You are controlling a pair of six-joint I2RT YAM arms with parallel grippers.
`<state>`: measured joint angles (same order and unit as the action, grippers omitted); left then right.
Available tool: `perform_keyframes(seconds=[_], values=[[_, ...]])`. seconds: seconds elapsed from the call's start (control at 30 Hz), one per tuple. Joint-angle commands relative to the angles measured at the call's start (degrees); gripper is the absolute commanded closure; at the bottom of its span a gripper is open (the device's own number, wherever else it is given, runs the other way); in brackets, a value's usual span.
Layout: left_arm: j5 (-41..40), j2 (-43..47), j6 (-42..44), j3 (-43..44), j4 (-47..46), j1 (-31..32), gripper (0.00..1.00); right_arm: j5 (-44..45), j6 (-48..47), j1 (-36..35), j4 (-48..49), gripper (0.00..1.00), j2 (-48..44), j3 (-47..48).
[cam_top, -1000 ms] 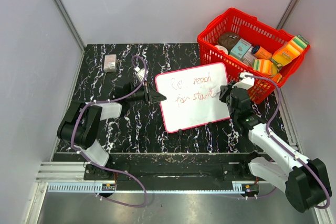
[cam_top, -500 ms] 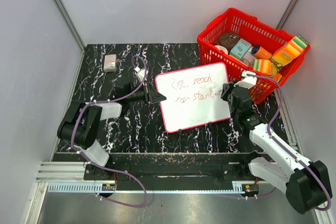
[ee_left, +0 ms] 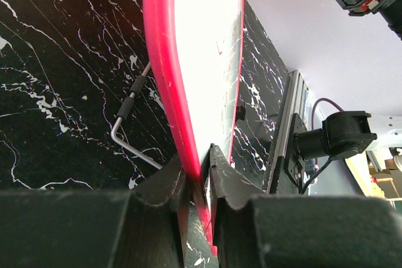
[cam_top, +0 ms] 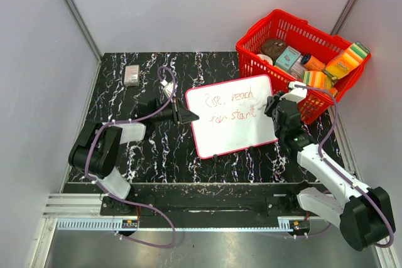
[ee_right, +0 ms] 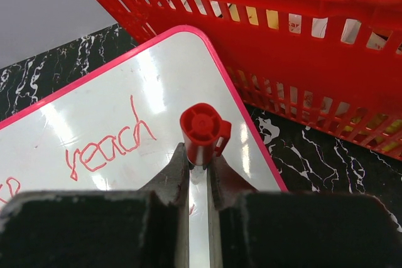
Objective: Write a sentence on the whiteboard
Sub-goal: Put down the whiteboard on the whiteboard stand.
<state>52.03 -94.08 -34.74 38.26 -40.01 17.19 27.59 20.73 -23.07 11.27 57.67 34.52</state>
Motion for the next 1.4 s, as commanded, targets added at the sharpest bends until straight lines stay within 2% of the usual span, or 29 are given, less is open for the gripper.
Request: perform_keyframes(seconds=[0.0, 0.63, 1.37], values=[[-1.2, 1.4, 4.7, 1.1, -1.1, 0.9, 1.0, 1.9, -0.6, 0.7, 3.0, 1.0, 1.2, 2.7], [-1.2, 1.4, 4.7, 1.1, -1.1, 0.9, 1.0, -4.1, 0.4, 0.9, 2.3, 1.0, 2.3, 1.8], [-1.2, 1.4, 4.8, 1.1, -1.1, 0.9, 1.0, -0.4, 1.2, 0.9, -2.7, 1.0, -0.5, -1.6]])
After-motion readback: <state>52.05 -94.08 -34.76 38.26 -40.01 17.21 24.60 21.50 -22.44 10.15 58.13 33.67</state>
